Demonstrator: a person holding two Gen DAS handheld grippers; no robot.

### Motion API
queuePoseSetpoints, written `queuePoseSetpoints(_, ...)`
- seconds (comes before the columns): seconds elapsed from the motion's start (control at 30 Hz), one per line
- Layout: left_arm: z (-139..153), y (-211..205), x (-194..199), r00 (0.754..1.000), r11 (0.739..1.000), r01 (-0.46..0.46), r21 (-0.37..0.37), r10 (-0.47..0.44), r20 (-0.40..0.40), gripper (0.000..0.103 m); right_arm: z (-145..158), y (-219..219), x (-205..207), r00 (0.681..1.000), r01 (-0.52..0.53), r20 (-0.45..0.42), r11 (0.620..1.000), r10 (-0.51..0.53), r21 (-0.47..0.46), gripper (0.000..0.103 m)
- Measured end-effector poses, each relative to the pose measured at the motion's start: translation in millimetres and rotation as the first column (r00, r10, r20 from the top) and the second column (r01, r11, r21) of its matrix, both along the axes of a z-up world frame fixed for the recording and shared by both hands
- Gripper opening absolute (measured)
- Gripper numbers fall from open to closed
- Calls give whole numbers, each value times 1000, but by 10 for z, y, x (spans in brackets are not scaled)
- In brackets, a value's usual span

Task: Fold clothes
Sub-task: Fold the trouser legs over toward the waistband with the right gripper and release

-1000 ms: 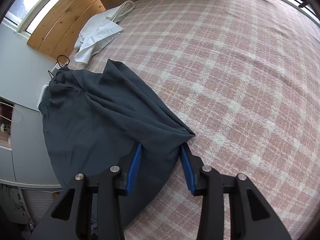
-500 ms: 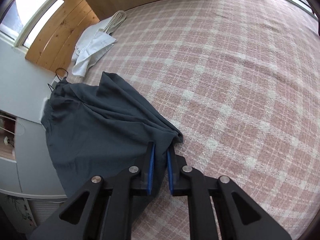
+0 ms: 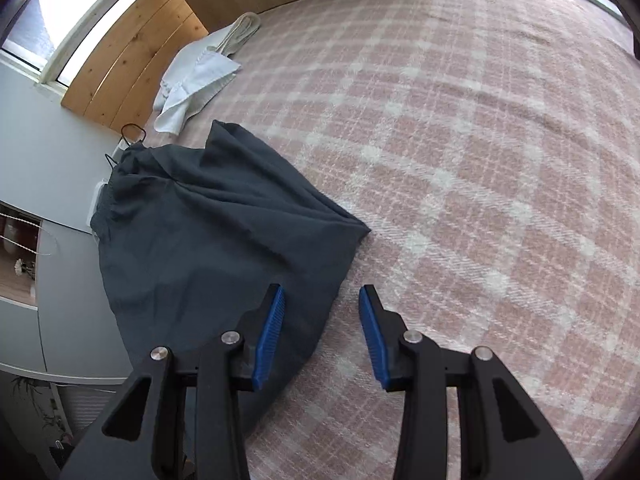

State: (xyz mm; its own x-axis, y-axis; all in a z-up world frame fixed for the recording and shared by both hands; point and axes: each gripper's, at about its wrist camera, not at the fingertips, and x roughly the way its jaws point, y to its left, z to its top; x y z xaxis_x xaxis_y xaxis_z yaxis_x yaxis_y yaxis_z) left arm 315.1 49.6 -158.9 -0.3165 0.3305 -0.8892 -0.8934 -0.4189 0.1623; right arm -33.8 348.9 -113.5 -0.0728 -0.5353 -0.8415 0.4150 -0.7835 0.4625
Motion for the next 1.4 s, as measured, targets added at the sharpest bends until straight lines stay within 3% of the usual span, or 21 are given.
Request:
queuePoseSetpoints(0.07,-38,1,-90,999,1000,-7,-7,7,35,13,-34,-45,7,1000,-7,0,1000,7,-29,38)
queuePoseSetpoints(0.13,-41,-24,-152,998,1000,-16,-2,16,66,6,-63,-55,-19,1000,4,30,998,-2,-71,26)
queuePoseSetpoints(0.17,-16,-39,-176,997,1000,-15,7,15,82,5,-78,-60,-32,999,10,45,996,-6,-91,11)
queuePoseSetpoints(0.33,339,-260,-382,985,992,-65,111,45,167,4,47,47,-90,977,131,203,935,-66,-329,9)
queuePoseSetpoints(0.43,697,-553,-604,971,970,-130,206,83,225,4,315,-34,-99,974,150,219,895,-60,-421,8)
queuePoseSetpoints(0.57,1143,-1039,-965,974,943,-171,287,118,195,4,798,-476,-78,989,76,149,871,-3,-486,8)
queuePoseSetpoints(0.7,1406,-1614,-1519,969,913,-226,340,175,174,4,1200,-1246,0,997,-37,45,883,65,-467,8)
queuePoseSetpoints(0.83,1417,-2220,-2198,956,893,-290,345,257,140,4,1322,-2196,92,992,-123,-16,905,128,-408,8)
queuePoseSetpoints(1.0,1143,-2830,-3080,928,876,-366,314,318,195,4,1071,-3432,97,984,-172,-17,936,175,-308,8)
queuePoseSetpoints(1.13,810,-3154,-3646,901,867,-411,281,338,274,4,755,-4180,17,984,-174,9,961,181,-217,8)
queuePoseSetpoints(1.23,545,-3219,-3923,893,883,-406,235,328,307,5,475,-4527,-32,982,-179,35,975,185,-131,9)
queuePoseSetpoints(1.3,400,-3230,-4055,887,892,-406,201,331,322,7,313,-4683,-62,979,-194,58,979,197,-60,14)
queuePoseSetpoints(1.4,369,-3265,-4135,894,903,-394,171,334,298,11,311,-4633,-84,974,-189,117,981,192,-36,20)
